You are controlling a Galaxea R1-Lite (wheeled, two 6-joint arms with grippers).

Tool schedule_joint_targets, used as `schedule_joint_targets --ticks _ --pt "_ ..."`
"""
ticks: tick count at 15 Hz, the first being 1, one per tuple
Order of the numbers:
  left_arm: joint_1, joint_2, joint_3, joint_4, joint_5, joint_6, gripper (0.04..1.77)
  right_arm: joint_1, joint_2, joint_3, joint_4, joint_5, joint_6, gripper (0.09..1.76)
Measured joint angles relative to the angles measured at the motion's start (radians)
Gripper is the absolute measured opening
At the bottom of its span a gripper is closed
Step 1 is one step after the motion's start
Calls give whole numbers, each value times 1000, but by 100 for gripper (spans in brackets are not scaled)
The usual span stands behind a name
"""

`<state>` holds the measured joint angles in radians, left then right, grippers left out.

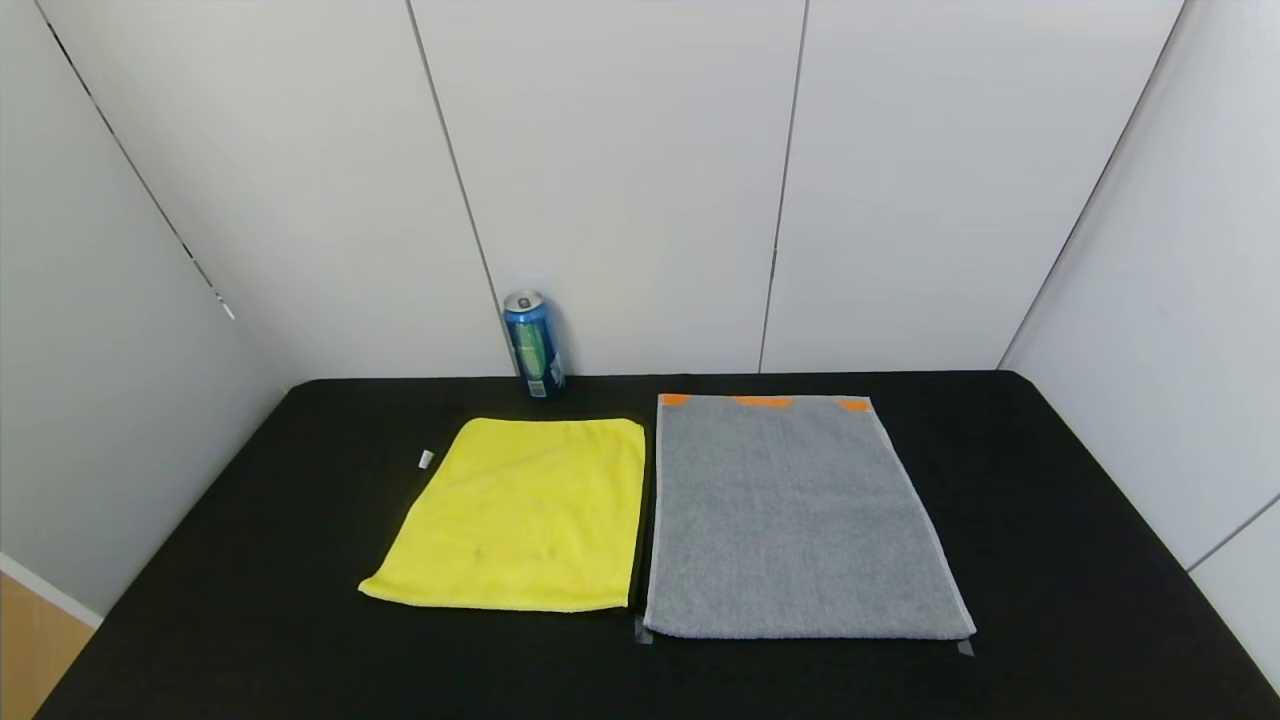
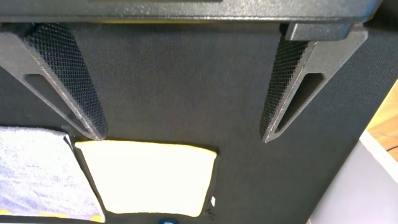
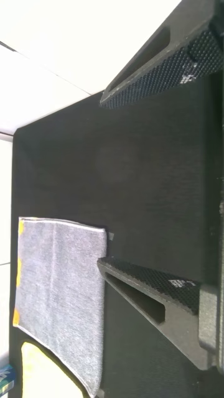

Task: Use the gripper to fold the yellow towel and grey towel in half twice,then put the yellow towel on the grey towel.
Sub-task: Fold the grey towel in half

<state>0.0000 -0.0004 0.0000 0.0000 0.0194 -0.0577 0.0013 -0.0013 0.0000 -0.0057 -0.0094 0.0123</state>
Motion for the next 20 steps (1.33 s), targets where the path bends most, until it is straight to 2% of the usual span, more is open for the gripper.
schedule_joint_targets --ticks 20 --pt "0 0 0 0 0 0 172 0 0 0 -2 -1 16 171"
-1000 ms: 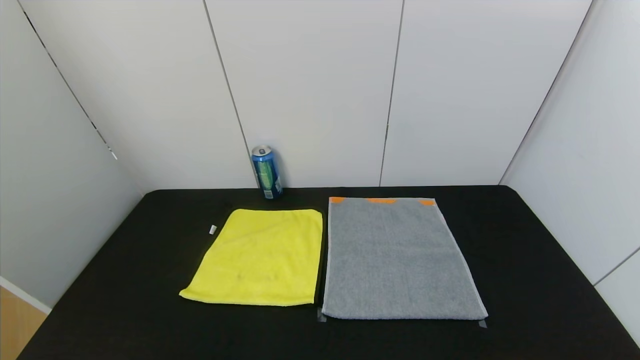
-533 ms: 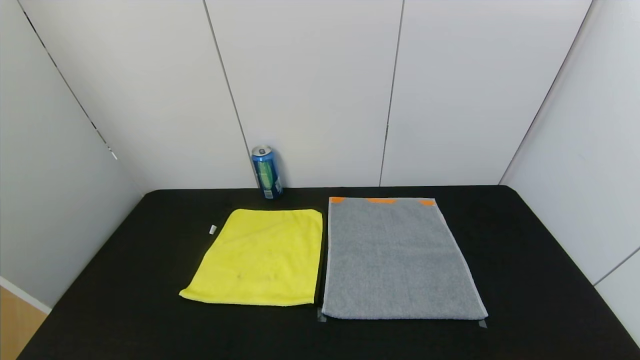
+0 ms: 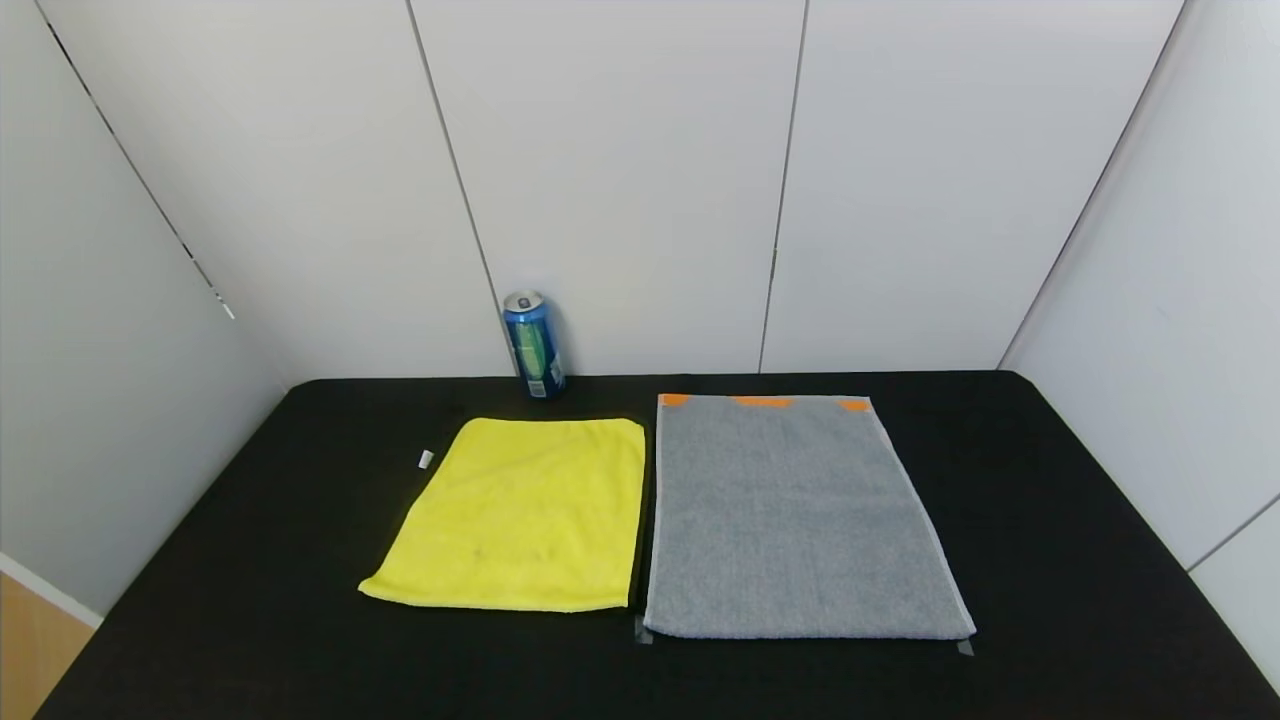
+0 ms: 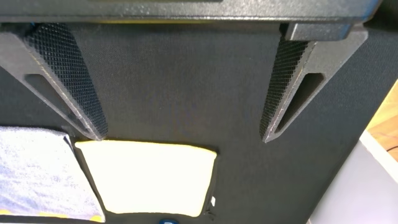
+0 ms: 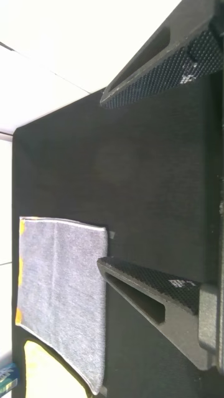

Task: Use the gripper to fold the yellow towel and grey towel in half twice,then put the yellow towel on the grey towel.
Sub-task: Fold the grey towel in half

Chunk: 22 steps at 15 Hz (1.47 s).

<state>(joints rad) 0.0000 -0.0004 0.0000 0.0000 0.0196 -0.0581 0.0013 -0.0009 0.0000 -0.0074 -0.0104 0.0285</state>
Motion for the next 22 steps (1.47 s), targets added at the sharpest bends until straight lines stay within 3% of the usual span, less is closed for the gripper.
schedule_joint_targets --ticks 10,12,15,19,22 --pt "0 0 0 0 -5 36 172 -1 0 -7 -17 -2 32 171" --pt "0 0 -11 -47 -19 31 172 -1 0 -52 -33 14 57 171" --pt "0 0 -81 -49 -87 36 172 0 0 -126 12 36 59 171" --pt "1 34 -201 -14 -118 39 172 0 26 -228 74 37 58 171" --pt "0 144 -326 -3 -138 38 172 1 109 -320 80 31 60 171"
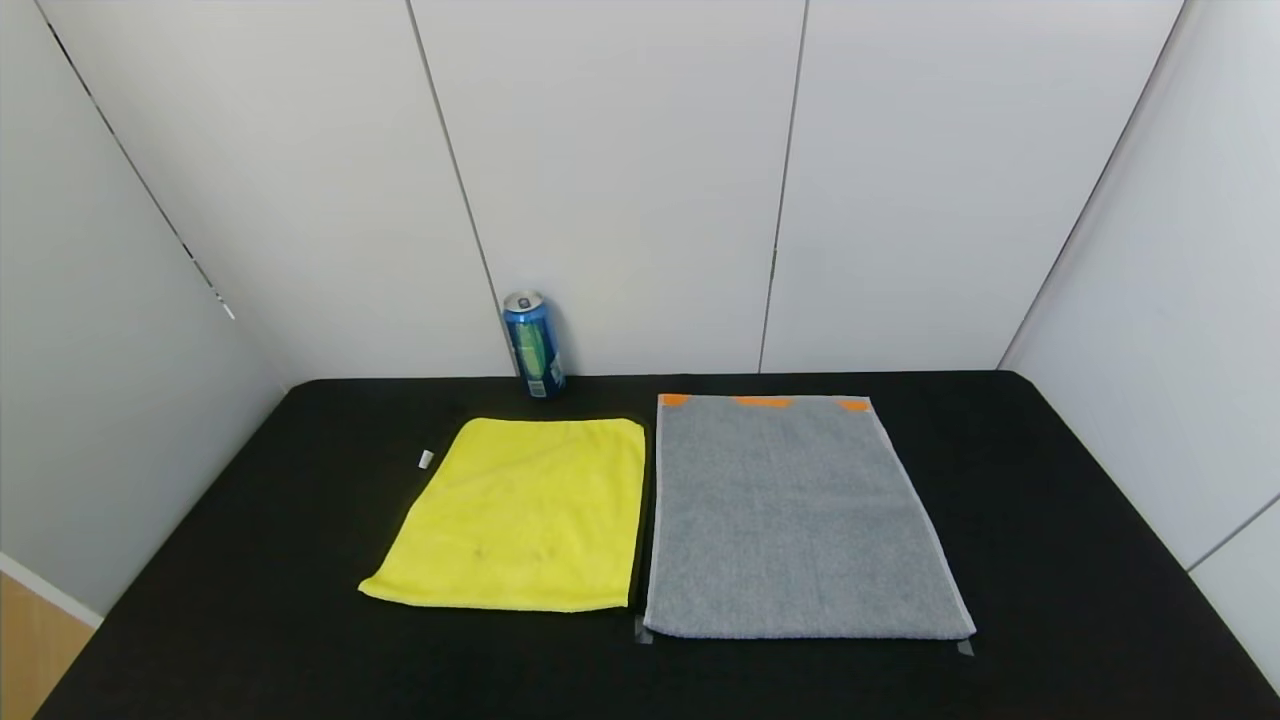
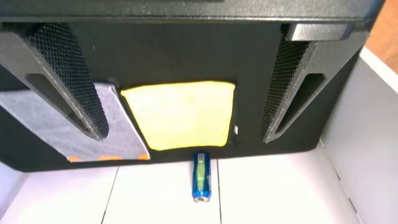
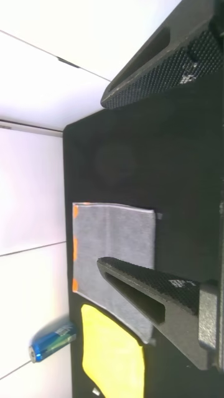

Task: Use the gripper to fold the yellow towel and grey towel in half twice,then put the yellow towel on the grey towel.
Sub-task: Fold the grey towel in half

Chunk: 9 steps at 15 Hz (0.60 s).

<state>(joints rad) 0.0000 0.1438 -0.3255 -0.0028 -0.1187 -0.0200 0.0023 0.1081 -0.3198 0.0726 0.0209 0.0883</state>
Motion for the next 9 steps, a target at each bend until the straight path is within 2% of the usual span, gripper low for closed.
schedule_joint_targets --ticks 2,6,9 --pt "-1 97 -81 0 -14 1 172 1 70 -61 -1 -3 2 171" --pt "-2 292 -236 1 -98 1 172 2 233 -176 -5 -5 10 171" --pt "-2 430 -318 2 -142 1 172 1 363 -262 -3 1 15 171"
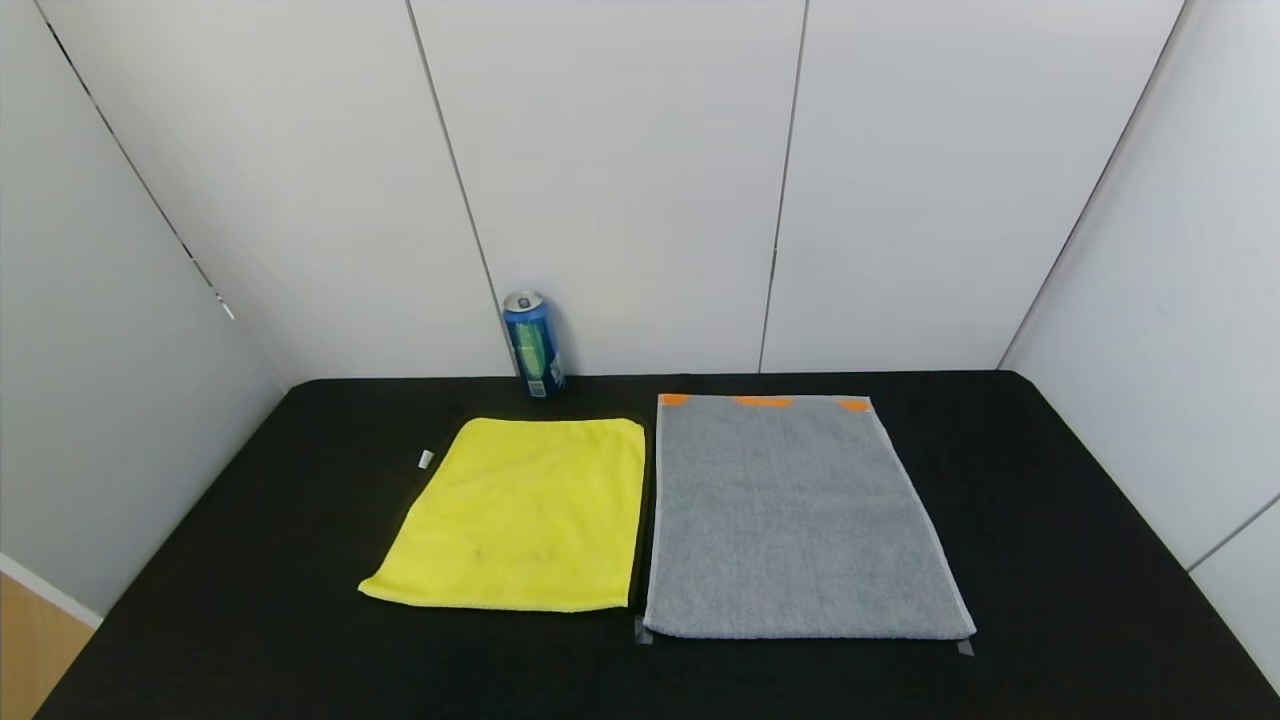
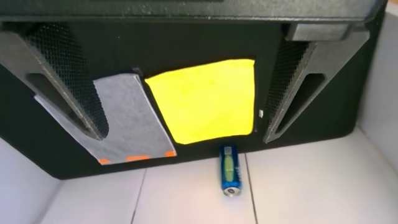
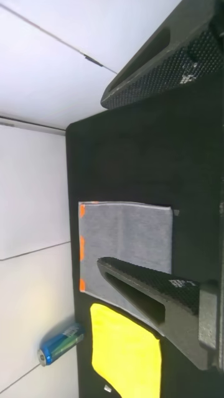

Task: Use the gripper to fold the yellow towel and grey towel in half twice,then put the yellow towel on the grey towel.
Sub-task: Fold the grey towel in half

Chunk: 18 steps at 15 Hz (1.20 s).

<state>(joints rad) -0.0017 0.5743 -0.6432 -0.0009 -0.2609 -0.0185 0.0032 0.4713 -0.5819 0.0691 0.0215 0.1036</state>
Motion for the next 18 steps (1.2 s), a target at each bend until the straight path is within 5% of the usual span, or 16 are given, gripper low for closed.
schedule_joint_targets --ticks 7,14,18 --pt "-53 343 -149 -3 -47 6 172 -9 325 -157 7 10 11 171" --pt "-252 641 -265 -15 54 8 172 -17 624 -249 58 15 18 171" --pt "-304 805 -325 -15 68 6 172 -12 766 -310 95 18 51 171"
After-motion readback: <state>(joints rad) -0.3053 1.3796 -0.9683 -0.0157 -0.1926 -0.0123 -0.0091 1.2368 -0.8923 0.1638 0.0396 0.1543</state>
